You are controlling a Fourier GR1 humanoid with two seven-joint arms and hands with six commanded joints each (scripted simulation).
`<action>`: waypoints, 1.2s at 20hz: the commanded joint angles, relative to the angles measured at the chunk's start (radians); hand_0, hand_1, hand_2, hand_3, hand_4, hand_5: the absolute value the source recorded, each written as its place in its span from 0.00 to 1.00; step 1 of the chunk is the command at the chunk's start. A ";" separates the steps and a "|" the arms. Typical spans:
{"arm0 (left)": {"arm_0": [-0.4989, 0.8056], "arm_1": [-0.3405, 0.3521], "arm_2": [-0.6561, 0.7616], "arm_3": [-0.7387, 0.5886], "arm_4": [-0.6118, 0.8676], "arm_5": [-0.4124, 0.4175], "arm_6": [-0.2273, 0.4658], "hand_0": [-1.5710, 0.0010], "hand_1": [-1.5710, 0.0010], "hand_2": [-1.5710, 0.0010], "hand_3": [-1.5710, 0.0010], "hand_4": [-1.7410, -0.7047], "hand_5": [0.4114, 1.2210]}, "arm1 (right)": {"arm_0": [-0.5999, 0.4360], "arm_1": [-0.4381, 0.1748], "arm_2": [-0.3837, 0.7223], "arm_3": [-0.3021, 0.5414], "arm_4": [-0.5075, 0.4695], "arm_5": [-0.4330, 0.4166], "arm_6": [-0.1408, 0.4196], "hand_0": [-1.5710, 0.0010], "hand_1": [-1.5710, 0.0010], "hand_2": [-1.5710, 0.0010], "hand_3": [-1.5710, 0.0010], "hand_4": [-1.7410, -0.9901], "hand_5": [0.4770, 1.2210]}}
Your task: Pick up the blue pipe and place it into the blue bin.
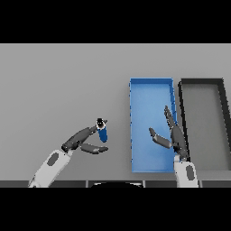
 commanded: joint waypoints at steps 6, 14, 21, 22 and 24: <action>-0.078 -0.087 -0.001 0.113 -0.033 0.014 -0.079 1.00 1.00 1.00 1.00 0.63 0.08 | 0.004 -0.007 -0.004 -0.005 0.004 -0.001 -0.005 1.00 1.00 1.00 1.00 0.64 0.16; -0.070 -0.193 0.035 0.160 0.031 0.050 -0.102 0.37 0.32 0.28 0.30 0.20 0.75 | -0.001 -0.010 -0.006 0.000 0.000 0.003 0.005 1.00 1.00 1.00 1.00 0.64 0.18; -0.056 -0.202 -0.006 0.101 -0.016 0.103 -0.194 0.08 0.07 0.06 0.12 0.05 0.95 | -0.018 -0.011 -0.002 0.004 0.006 0.004 0.011 1.00 1.00 1.00 1.00 0.66 0.19; -0.057 -0.205 -0.009 0.077 -0.010 0.105 -0.198 0.06 0.05 0.05 0.11 0.04 0.96 | -0.010 -0.017 -0.005 -0.001 0.008 0.003 0.006 1.00 1.00 1.00 1.00 0.66 0.20; -0.065 -0.198 -0.007 0.024 0.009 0.101 -0.192 0.04 0.03 0.03 0.09 0.03 0.97 | -0.016 -0.015 -0.009 0.013 0.008 0.001 0.006 1.00 1.00 1.00 1.00 0.66 0.20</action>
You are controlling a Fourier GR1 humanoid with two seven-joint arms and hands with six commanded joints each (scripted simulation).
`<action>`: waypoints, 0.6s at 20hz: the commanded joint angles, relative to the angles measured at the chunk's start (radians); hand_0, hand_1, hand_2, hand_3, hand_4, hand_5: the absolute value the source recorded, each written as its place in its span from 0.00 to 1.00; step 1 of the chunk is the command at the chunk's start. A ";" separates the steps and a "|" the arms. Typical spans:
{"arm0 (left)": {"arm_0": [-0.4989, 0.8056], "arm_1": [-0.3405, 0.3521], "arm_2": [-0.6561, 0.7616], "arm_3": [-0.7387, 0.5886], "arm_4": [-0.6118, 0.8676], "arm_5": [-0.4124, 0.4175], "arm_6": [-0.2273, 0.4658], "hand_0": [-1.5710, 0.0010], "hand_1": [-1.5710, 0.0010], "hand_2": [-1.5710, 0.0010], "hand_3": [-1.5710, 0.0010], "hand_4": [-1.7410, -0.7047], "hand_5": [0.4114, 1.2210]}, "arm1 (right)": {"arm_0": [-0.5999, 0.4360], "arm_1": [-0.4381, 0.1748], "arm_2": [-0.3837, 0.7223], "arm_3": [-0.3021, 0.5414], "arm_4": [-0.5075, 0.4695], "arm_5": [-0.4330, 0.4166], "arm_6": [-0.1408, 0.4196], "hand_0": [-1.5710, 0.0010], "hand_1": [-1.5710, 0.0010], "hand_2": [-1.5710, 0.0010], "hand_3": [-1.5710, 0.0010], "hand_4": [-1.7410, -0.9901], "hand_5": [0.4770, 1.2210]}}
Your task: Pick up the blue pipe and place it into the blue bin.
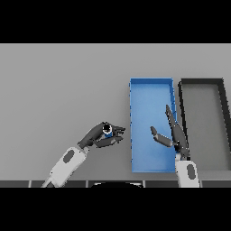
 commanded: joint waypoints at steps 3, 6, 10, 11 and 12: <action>-0.032 -0.007 -0.012 -0.064 0.012 -0.007 0.037 0.02 0.02 0.02 0.08 0.02 0.99 | 0.011 -0.004 0.008 -0.006 0.026 -0.009 -0.017 1.00 1.00 1.00 1.00 0.69 0.21; -0.059 -0.005 -0.023 -0.105 0.026 -0.020 0.099 0.01 0.01 0.01 0.08 0.02 0.99 | 0.007 -0.003 0.009 -0.014 0.017 -0.002 -0.026 1.00 1.00 1.00 1.00 0.70 0.22; -0.068 0.004 -0.034 -0.146 0.029 -0.022 0.151 0.00 0.00 0.00 0.08 0.01 1.00 | 0.015 -0.006 0.008 -0.019 0.020 -0.005 -0.027 1.00 1.00 1.00 1.00 0.74 0.21; -0.073 -0.005 -0.040 -0.140 0.023 -0.019 0.161 0.00 0.00 0.00 0.08 0.01 1.00 | 0.016 -0.002 0.011 -0.023 0.024 -0.008 -0.022 1.00 1.00 1.00 1.00 0.74 0.20; -0.080 0.000 -0.032 -0.122 0.023 -0.026 0.157 0.00 0.00 0.00 0.08 0.01 1.00 | 0.018 -0.002 0.011 -0.026 0.025 -0.010 -0.020 1.00 1.00 1.00 1.00 0.74 0.20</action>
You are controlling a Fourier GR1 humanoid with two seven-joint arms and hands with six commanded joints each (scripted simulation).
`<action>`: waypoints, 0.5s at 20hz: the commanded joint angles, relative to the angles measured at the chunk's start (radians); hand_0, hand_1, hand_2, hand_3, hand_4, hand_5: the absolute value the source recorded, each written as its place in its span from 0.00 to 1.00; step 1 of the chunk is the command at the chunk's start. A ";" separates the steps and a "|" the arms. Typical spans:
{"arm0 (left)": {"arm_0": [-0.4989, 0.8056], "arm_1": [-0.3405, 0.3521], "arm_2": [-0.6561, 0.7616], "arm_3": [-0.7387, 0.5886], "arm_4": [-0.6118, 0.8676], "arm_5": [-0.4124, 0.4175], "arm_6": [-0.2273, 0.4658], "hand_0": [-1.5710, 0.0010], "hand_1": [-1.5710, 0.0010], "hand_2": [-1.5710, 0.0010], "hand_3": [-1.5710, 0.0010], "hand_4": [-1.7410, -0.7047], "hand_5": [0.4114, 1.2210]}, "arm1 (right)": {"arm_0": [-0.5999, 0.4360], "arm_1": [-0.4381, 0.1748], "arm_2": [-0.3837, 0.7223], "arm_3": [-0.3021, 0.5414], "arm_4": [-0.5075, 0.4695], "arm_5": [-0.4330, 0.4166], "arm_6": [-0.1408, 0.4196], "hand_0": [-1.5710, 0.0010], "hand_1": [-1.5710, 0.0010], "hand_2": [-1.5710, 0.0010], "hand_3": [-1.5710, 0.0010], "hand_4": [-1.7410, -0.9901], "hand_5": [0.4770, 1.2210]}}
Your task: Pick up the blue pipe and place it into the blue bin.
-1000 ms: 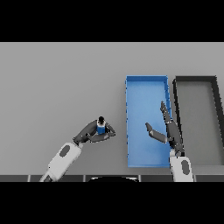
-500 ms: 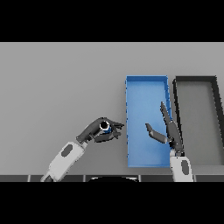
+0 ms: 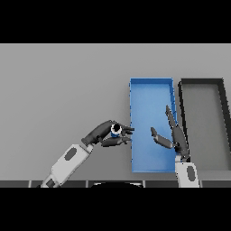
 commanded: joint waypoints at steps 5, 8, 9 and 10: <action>0.011 0.015 0.003 -0.017 0.010 -0.010 -0.004 0.00 0.00 0.00 0.08 0.01 1.00 | 0.014 -0.015 -0.014 0.008 -0.011 0.008 -0.011 1.00 1.00 1.00 1.00 0.73 0.20; 0.002 0.013 0.004 -0.016 0.013 -0.010 0.013 0.00 0.00 0.00 0.08 0.01 1.00 | -0.001 -0.013 -0.015 0.002 -0.023 0.014 -0.006 1.00 1.00 1.00 1.00 0.72 0.19; 0.001 0.016 0.004 -0.007 0.010 -0.014 0.015 0.00 0.00 0.00 0.08 0.01 1.00 | 0.002 -0.019 -0.016 -0.020 -0.040 0.027 -0.014 1.00 1.00 1.00 1.00 0.73 0.19; -0.006 0.012 0.009 0.005 0.008 -0.013 0.012 0.00 0.00 0.00 0.08 0.01 1.00 | 0.003 -0.023 -0.018 -0.043 -0.072 0.050 -0.027 1.00 1.00 1.00 1.00 0.73 0.18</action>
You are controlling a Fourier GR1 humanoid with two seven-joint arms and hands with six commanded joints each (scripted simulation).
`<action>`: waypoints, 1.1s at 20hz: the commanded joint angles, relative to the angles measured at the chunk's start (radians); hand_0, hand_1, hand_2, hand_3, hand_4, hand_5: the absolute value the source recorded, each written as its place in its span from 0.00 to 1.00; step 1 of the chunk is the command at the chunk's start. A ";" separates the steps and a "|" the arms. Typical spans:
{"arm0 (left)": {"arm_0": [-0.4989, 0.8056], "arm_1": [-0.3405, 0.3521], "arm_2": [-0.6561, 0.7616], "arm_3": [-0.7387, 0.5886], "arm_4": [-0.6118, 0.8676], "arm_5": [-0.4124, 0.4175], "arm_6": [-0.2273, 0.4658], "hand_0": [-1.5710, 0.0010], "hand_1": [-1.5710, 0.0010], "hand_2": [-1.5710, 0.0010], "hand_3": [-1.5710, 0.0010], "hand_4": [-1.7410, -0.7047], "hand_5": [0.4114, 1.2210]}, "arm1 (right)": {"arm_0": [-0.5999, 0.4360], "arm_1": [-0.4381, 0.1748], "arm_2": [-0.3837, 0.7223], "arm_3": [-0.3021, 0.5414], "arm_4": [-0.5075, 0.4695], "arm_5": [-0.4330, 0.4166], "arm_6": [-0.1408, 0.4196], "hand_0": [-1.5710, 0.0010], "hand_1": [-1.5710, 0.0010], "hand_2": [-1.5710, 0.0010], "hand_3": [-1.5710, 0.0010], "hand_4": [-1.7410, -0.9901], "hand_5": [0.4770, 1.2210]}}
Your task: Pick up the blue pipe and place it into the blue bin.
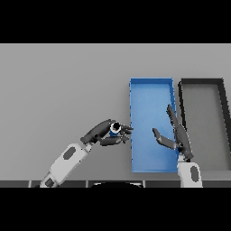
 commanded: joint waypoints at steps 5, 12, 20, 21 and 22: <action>0.010 0.007 -0.007 -0.019 -0.003 -0.006 -0.010 0.00 0.00 0.00 0.08 0.01 1.00 | -0.067 -0.101 0.012 -0.137 -0.233 0.190 0.147 1.00 1.00 1.00 1.00 0.68 0.10; 0.002 -0.005 -0.008 -0.006 -0.014 0.001 0.004 0.00 0.00 0.00 0.08 0.01 1.00 | -0.238 -0.198 0.125 -0.263 -0.337 0.313 0.339 1.00 1.00 1.00 1.00 0.59 0.06; -0.019 -0.020 -0.003 0.022 -0.013 -0.012 -0.010 0.00 0.00 0.00 0.08 0.01 1.00 | -0.455 -0.185 0.240 -0.244 -0.382 0.390 0.454 1.00 1.00 1.00 1.00 0.61 0.07; -0.015 -0.015 -0.001 0.026 -0.018 -0.015 -0.027 0.00 0.00 0.00 0.08 0.01 1.00 | -0.481 -0.174 0.249 -0.230 -0.383 0.396 0.456 1.00 1.00 1.00 1.00 0.63 0.07; -0.009 -0.011 0.001 0.022 -0.010 -0.023 -0.033 0.00 0.00 0.00 0.07 0.01 1.00 | -0.514 -0.153 0.268 -0.206 -0.380 0.403 0.471 1.00 1.00 1.00 1.00 0.64 0.07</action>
